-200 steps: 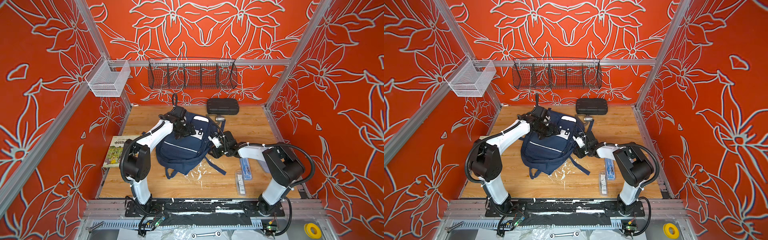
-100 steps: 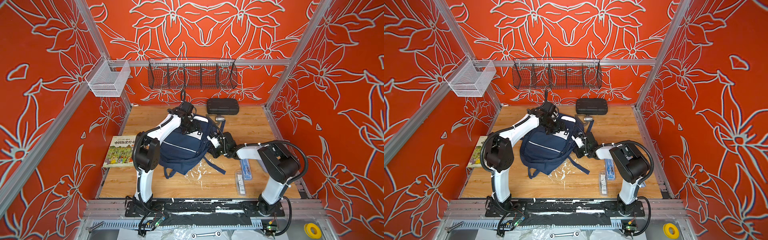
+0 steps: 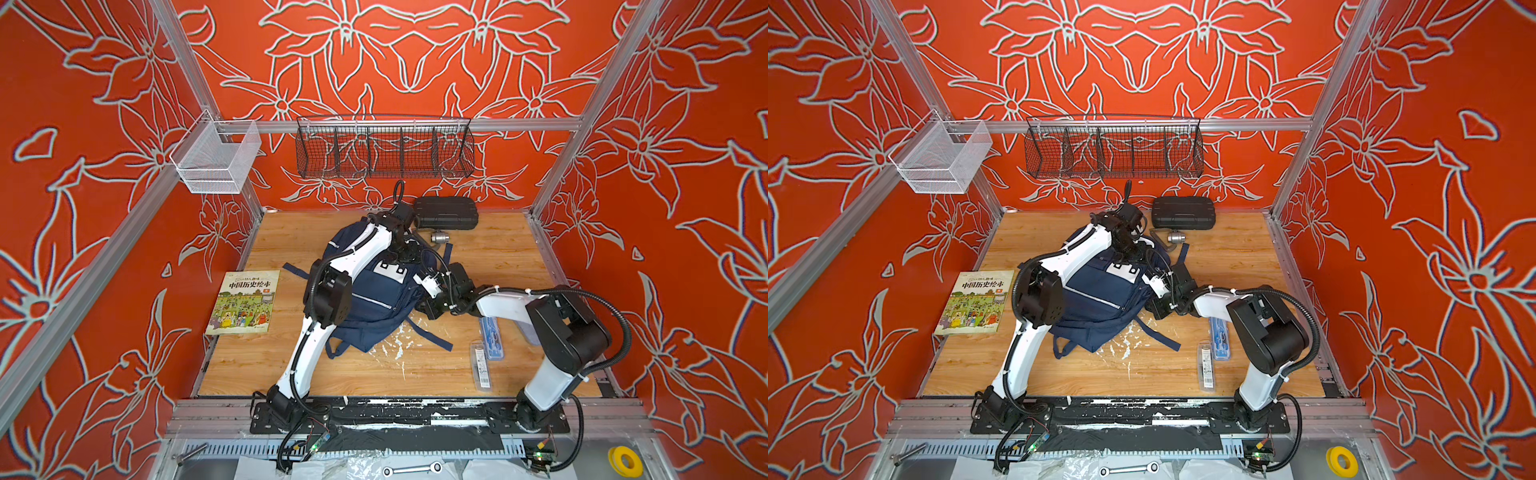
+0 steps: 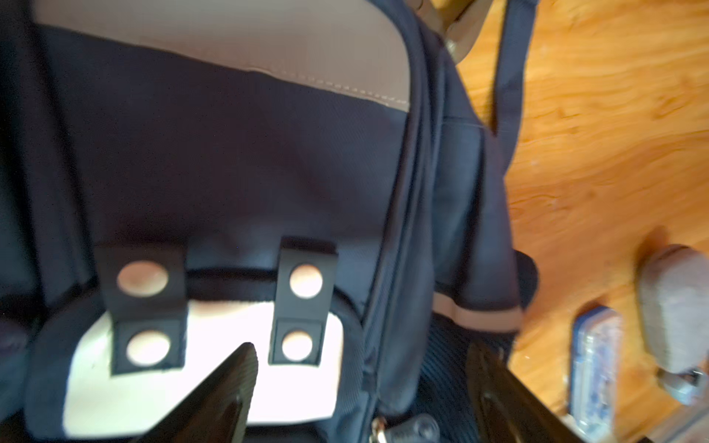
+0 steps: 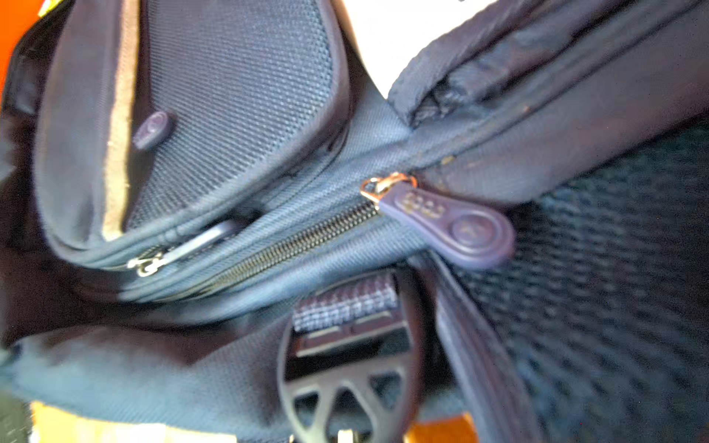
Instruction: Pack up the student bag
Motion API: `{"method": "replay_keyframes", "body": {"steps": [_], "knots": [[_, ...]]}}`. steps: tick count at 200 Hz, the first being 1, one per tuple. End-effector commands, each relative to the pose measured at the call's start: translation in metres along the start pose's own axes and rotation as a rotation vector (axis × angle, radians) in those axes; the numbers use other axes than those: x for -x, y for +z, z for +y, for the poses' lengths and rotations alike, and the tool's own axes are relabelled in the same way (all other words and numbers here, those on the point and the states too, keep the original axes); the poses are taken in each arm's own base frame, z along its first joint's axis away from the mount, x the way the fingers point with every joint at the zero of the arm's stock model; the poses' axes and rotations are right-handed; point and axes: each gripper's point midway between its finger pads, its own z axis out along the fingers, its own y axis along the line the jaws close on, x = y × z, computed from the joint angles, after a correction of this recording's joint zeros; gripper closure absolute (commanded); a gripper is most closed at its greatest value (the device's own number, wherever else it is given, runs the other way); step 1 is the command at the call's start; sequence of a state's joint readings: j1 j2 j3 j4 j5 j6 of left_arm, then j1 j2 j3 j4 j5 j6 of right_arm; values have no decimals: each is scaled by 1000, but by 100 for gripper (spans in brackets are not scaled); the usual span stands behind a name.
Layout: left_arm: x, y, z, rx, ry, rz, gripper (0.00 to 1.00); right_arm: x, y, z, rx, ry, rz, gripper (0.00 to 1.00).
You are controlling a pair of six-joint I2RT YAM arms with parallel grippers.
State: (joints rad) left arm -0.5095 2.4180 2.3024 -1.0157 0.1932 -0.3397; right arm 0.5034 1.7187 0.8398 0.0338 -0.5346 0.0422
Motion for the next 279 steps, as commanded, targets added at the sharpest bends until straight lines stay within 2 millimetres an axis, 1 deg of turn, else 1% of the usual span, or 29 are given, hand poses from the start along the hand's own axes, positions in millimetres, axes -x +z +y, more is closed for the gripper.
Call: {"method": "replay_keyframes", "body": {"steps": [1,25,39,49,68,77,89,125,137,154,170,183,203,210,226,233,252,279], "knots": [[-8,17,16,79,15,61,16,5,-10,14,53,22,42,100],[-5,38,18,78,-9,71,18,5,-8,17,71,82,75,100],[-1,51,16,57,-25,60,22,0,-7,19,81,105,85,100],[1,59,15,47,-35,54,26,-3,-7,22,92,117,92,100],[6,70,17,45,-50,35,34,-7,-11,33,112,116,96,100],[9,72,17,40,-58,28,39,-9,-13,40,126,102,105,100],[10,76,17,36,-64,24,42,-13,-16,50,138,90,127,100],[15,83,16,16,-84,17,47,-28,-26,74,159,70,195,100],[17,84,14,3,-88,14,49,-28,-28,81,160,61,198,100],[20,84,9,-20,-88,5,50,-24,-27,94,172,37,191,100],[23,81,6,-35,-87,-5,50,-22,-20,107,185,6,208,100],[25,77,2,-48,-81,-13,50,-26,-12,118,202,-10,248,100],[28,73,-2,-66,-59,-23,50,-30,-2,130,214,-37,285,100],[29,70,-4,-75,-52,-27,50,-29,0,133,219,-46,286,96],[30,62,-9,-90,-42,-29,48,-24,5,134,219,-53,280,90],[31,56,-12,-100,-34,-34,47,-22,7,132,208,-55,276,83],[34,34,-21,-126,-8,-57,43,-20,6,130,190,-90,279,71],[43,-11,-32,-140,46,-122,36,-19,-1,127,169,-179,262,59]]}}
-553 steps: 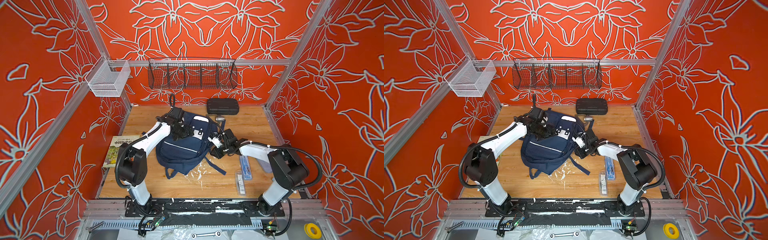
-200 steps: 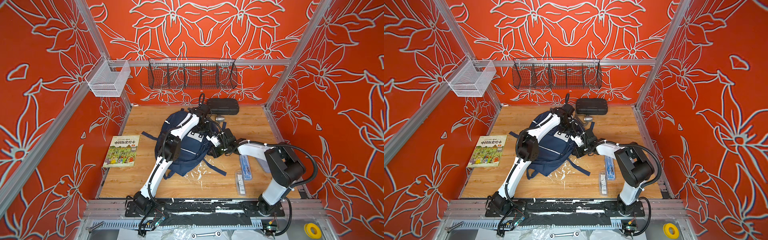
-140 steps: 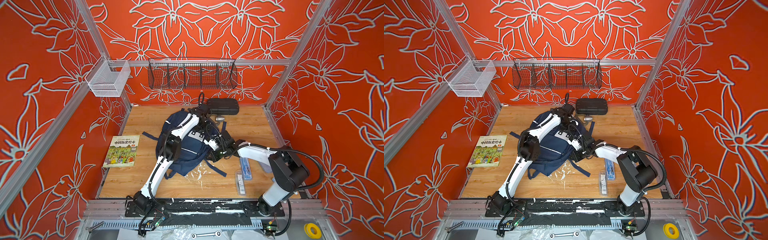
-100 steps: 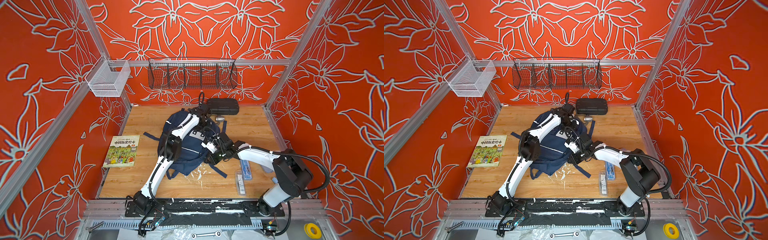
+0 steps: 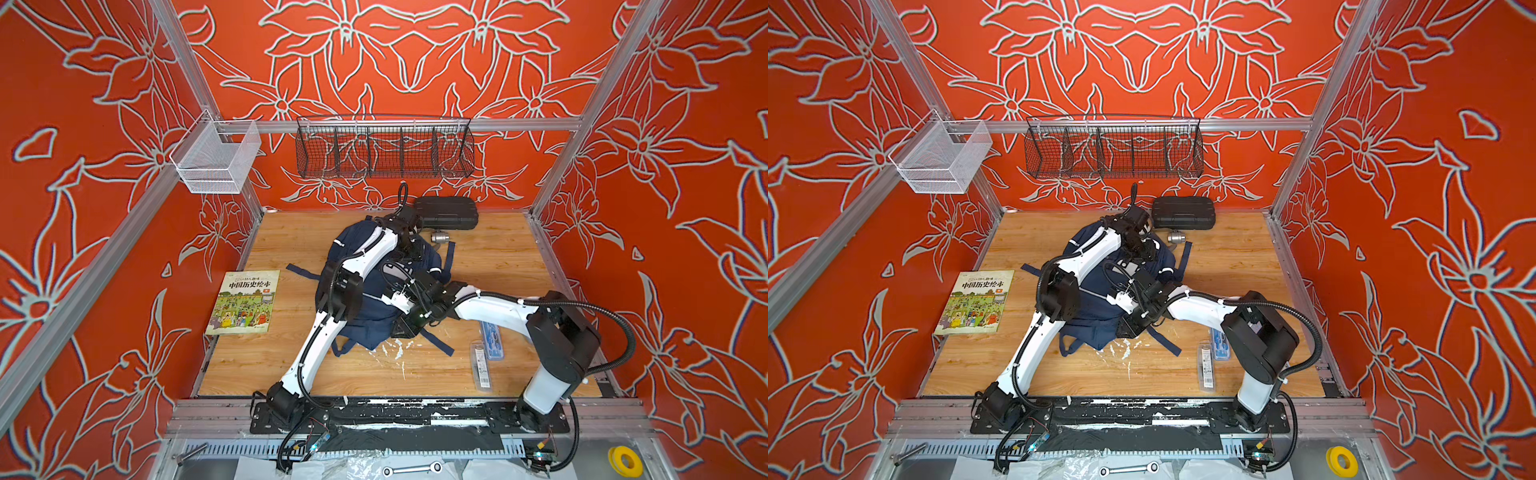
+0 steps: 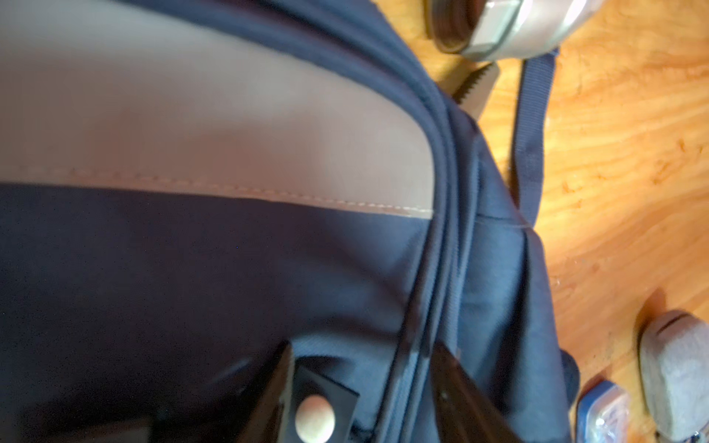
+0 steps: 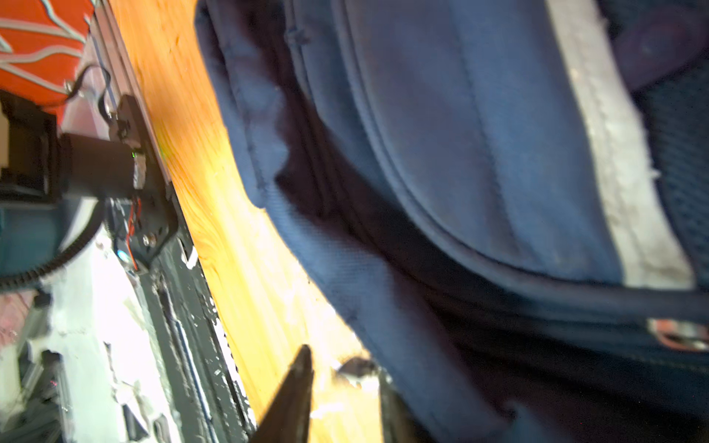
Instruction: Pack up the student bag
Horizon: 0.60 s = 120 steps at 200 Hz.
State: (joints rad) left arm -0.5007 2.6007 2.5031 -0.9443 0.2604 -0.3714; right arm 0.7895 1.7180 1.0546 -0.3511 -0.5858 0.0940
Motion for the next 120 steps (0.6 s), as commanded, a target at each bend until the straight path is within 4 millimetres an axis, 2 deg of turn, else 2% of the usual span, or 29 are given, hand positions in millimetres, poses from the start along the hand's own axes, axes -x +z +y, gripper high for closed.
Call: {"method": "replay_keyframes", "body": {"steps": [1,33,49,65,82,93,120], "knots": [[12,-49,-24,-49,69,-65,36,5,-9,4,-27,-103,-7,59],[14,-99,-27,-38,94,-125,27,0,-32,14,-43,-343,-21,51],[11,-122,-24,-39,81,-143,23,-10,-45,17,-67,-513,-12,47],[3,-143,-16,-25,55,-151,21,-24,-58,14,-114,-711,24,47],[-12,-162,-1,-11,-18,-134,18,-36,-63,-7,-231,-903,78,40],[-26,-171,15,-3,-90,-116,16,-31,-65,-26,-337,-958,80,34],[-69,-193,59,32,-282,-124,13,-10,-64,-54,-426,-1025,89,33]]}}
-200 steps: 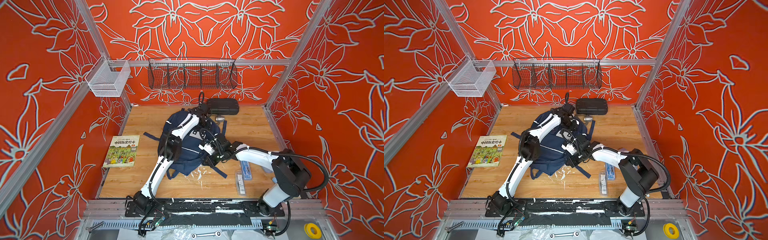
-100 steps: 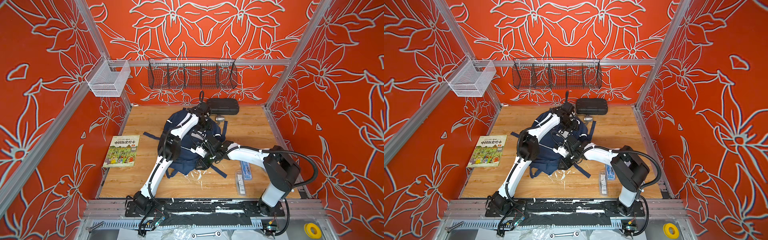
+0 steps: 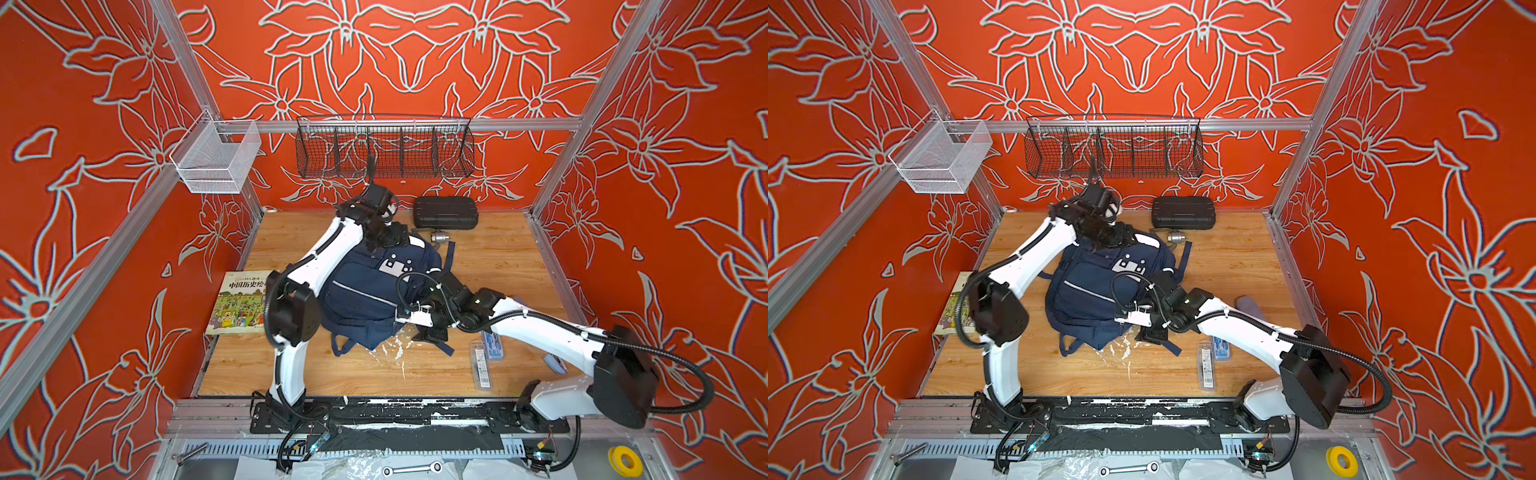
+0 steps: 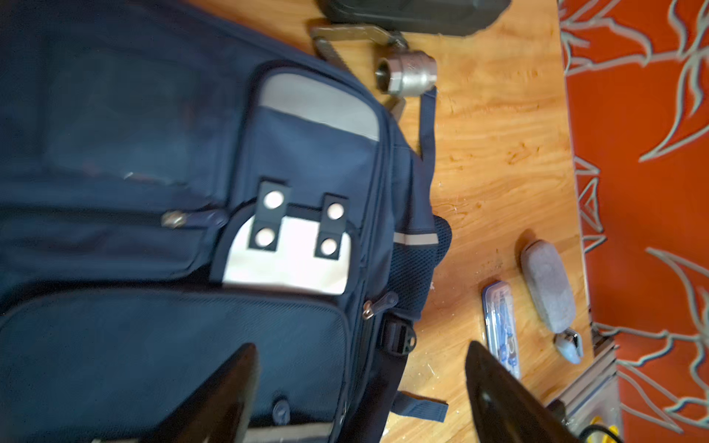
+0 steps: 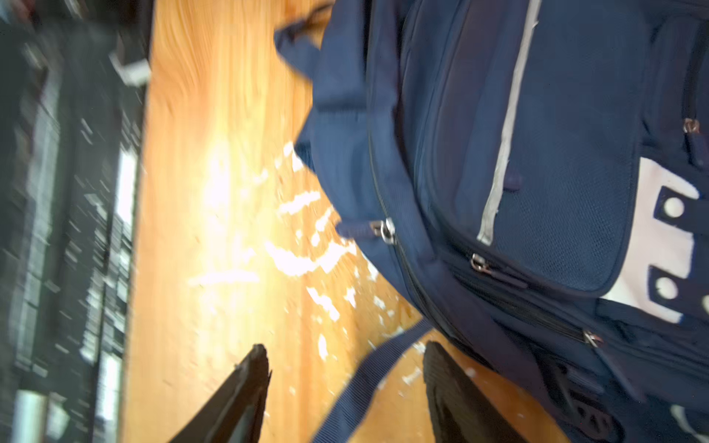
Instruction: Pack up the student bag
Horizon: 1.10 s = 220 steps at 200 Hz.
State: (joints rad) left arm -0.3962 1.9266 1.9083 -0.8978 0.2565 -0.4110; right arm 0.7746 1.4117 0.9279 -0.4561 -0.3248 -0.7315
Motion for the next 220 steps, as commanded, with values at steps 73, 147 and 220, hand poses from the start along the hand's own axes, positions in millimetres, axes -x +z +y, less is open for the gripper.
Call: {"method": "replay_keyframes", "body": {"steps": [73,147,220], "knots": [[-144,-64,145,195,-567,-56,4,-21,60,-83,-262,-312,82,30],[-194,-37,177,219,-686,-15,4,2,39,-89,-423,-364,-82,30],[-198,-10,187,207,-685,40,7,-5,58,-86,-335,-378,-78,3]]}}
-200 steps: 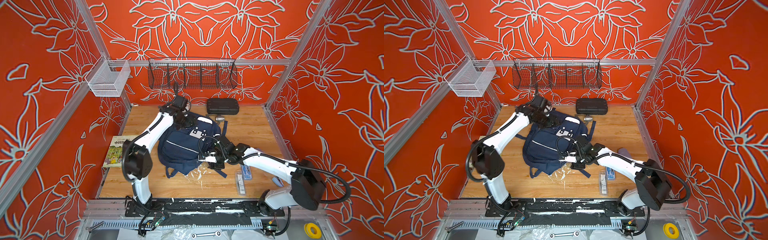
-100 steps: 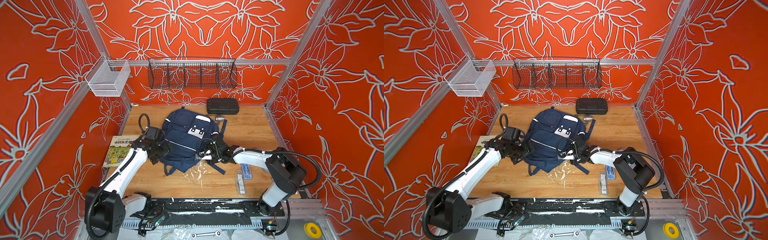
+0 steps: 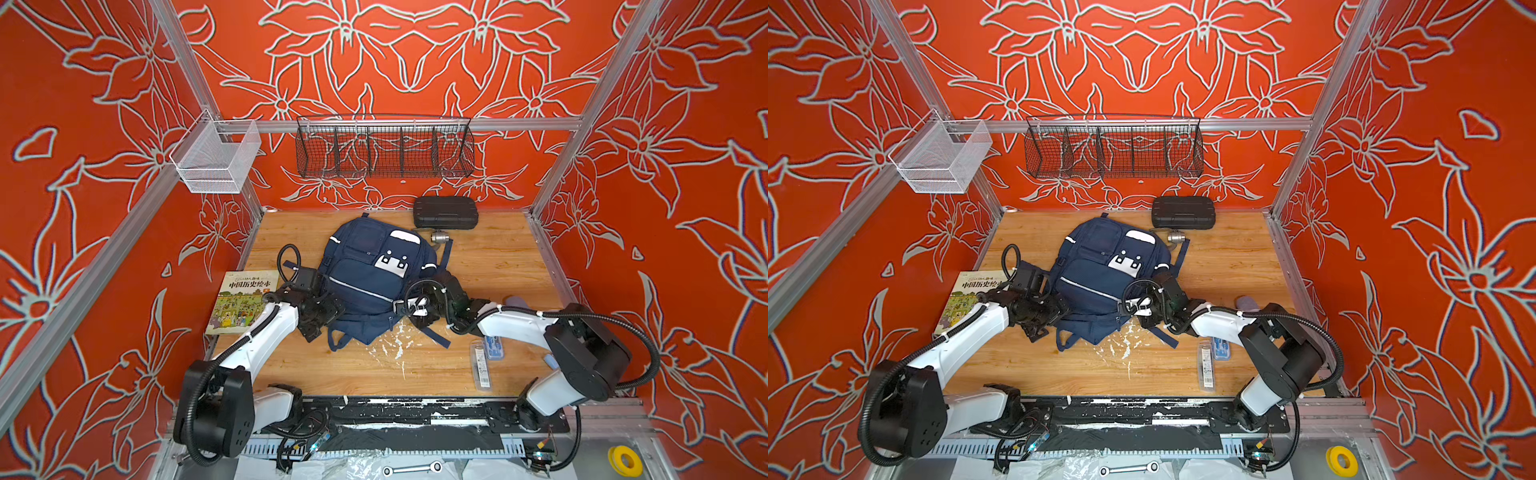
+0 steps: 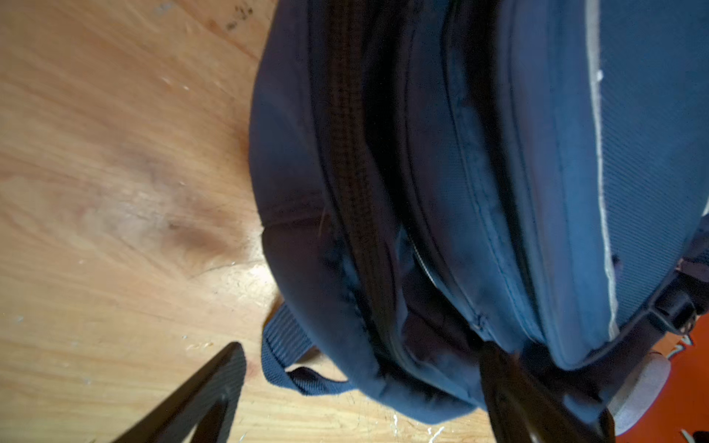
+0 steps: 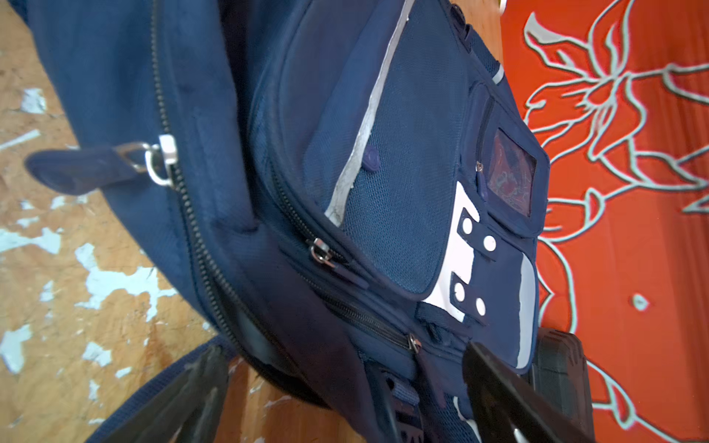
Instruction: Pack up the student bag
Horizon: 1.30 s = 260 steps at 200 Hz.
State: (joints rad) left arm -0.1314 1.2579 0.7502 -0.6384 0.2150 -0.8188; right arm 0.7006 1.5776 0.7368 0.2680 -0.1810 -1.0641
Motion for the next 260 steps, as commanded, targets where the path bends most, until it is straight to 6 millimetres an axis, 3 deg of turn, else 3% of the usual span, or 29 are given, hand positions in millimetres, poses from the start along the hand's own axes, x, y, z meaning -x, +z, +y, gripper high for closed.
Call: {"method": "replay_keyframes", "body": {"steps": [1,21,35,56,73,93,113,132,166,191,211,260], "knots": [[4,7,-6,-18,9,15,7,2,15,8,79,-25,-12,3],[4,12,-6,-5,29,34,10,-1,23,12,93,-29,-24,5],[5,15,-6,2,46,41,14,-3,24,13,115,-13,-14,13],[8,19,-6,44,87,67,25,-13,26,15,130,-5,45,44],[10,24,-8,63,122,93,31,-10,19,14,152,36,54,63],[14,31,-18,41,154,106,37,-2,4,20,188,79,33,82],[20,34,-29,20,194,112,40,6,-11,29,233,127,14,92],[28,35,-40,6,247,114,40,14,-23,39,267,170,18,97],[45,37,-59,14,343,122,39,29,-38,54,314,268,34,97],[53,34,-69,3,392,108,31,28,-29,57,303,338,86,97],[55,21,-67,18,425,71,22,25,-18,44,279,437,159,97],[26,-20,-51,7,514,24,19,31,-3,35,320,519,172,98]]}}
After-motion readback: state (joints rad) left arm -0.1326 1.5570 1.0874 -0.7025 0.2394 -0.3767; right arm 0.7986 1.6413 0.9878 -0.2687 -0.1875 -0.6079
